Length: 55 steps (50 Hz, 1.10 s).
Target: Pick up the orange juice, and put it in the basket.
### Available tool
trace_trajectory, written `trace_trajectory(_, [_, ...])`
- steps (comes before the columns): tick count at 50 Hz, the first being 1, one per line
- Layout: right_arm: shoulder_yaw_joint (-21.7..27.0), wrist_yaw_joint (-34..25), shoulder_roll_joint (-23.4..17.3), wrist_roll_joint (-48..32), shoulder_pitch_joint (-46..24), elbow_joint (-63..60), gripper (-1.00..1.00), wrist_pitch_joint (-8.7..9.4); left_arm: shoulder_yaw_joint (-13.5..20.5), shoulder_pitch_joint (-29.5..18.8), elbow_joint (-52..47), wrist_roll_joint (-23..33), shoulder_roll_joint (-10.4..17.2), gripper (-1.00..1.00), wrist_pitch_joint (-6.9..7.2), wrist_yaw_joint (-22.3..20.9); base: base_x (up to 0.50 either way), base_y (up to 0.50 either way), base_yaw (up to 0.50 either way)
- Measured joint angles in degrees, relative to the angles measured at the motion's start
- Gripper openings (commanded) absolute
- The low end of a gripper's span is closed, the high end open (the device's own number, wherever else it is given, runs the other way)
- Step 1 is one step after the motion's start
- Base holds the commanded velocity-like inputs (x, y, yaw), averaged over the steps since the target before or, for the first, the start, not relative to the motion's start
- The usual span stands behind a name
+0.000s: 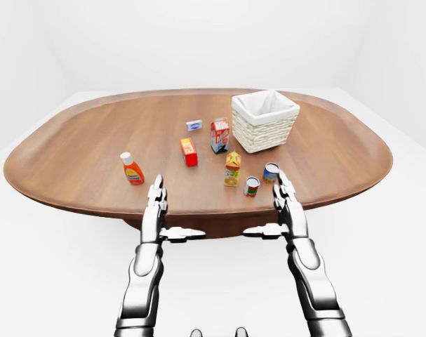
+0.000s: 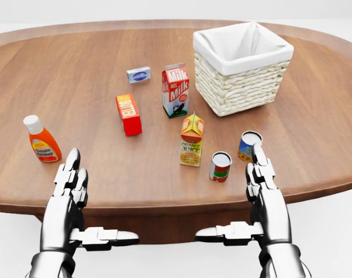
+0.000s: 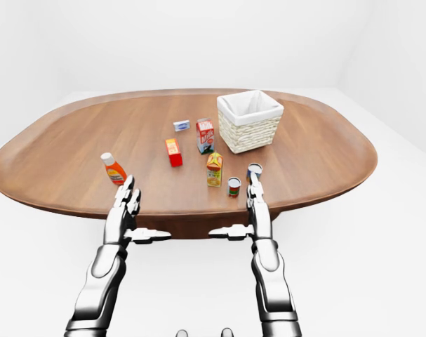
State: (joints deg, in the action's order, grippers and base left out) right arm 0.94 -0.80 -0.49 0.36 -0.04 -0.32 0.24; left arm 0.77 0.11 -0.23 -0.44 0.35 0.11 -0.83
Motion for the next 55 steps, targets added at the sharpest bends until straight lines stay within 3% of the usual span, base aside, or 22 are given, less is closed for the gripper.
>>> trace_trajectory(20, [1.3, -1.0, -0.7, 0.0, 0.2, -3.9, 1.00, 2.44, 1.3, -0.1, -0.4, -1.1, 0.4, 1.00, -0.23, -0.8, 0.00, 0.00, 0.00])
trace_trajectory(22, [1.3, -1.0, -0.7, -0.2, 0.3, -5.0, 1.00, 3.00, 1.4, -0.2, -1.4, -1.5, 0.3, 1.00, 0.89, -0.3, 0.00, 0.00, 0.00])
trace_trajectory(26, [1.1, -1.1, -0.8, -0.8, 0.5, -7.6, 1.00, 4.24, 1.7, -0.5, -4.5, -2.9, 0.1, 1.00, 4.89, 1.0, 0.00, 0.00, 0.00])
trace_trajectory(43, [0.7, -2.2, -0.8, -4.0, 0.9, -20.5, 1.00, 4.76, 1.2, 2.5, -24.3, -2.5, 0.2, 1.00, 4.89, 2.8, 0.00, 0.00, 0.00])
trace_trajectory(55, [0.4, -3.3, -0.9, -5.1, 0.2, -29.8, 1.00, 4.76, 3.4, 5.5, -35.2, -1.4, 0.0, 1.00, 4.89, 1.7, 0.00, 0.00, 0.00])
